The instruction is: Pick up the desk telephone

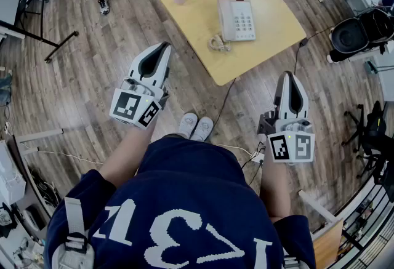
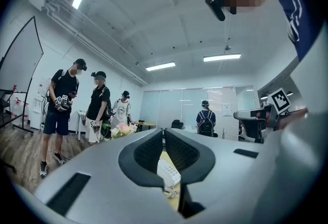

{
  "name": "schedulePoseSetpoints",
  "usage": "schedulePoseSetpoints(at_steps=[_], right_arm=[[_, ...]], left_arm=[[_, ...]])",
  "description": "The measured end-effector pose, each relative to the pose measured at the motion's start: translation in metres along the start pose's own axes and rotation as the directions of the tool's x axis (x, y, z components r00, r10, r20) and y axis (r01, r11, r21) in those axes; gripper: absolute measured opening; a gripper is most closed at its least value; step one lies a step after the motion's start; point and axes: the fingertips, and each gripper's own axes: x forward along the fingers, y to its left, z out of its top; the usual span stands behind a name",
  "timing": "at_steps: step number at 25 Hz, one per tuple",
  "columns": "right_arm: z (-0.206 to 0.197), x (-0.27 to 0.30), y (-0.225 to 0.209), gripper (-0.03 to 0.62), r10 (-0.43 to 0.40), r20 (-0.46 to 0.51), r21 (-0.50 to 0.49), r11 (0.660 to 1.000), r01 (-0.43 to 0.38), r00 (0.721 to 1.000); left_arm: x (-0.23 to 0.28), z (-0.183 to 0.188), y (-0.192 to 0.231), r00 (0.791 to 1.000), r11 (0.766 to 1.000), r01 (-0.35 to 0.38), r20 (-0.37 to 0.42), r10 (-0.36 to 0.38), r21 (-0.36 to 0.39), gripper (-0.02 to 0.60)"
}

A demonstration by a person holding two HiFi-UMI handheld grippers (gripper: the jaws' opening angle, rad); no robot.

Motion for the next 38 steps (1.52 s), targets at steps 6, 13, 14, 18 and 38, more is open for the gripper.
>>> schedulePoseSetpoints(at_steps=[6,13,14,18,38], right_arm=[[0.012,0.0,-0.012,0.025,0.036,0.046,0.052,0.998,-0.038,0.998],[0.011,0.01,-0.026,0.026,0.054,0.044,0.081,0.995,-0.057,0.998],[0.01,0.013,-0.028,0.026,0.056,0.041,0.079,0.995,-0.059,0.998],[0.011,0.035,-0.039,0.026,0.05,0.04,0.069,0.996,-0.053,0.998],[-0.009,0.207,-0.096,0.026,-0.002,-0.008,0.045,0.999,0.002,1.0]], left_arm=[[0.012,0.001,-0.017,1.0,1.0,0.018,0.014,-0.018,0.022,0.028],[0.033,0.0,-0.023,0.999,1.0,0.01,0.03,-0.011,0.028,0.028],[0.038,-0.001,-0.02,1.0,1.0,0.007,0.029,-0.008,0.023,0.028],[0.06,-0.006,-0.004,0.999,1.0,-0.002,0.033,0.002,-0.007,0.028],[0.253,-0.034,0.061,0.979,0.973,0.204,0.004,-0.205,-0.109,0.028]])
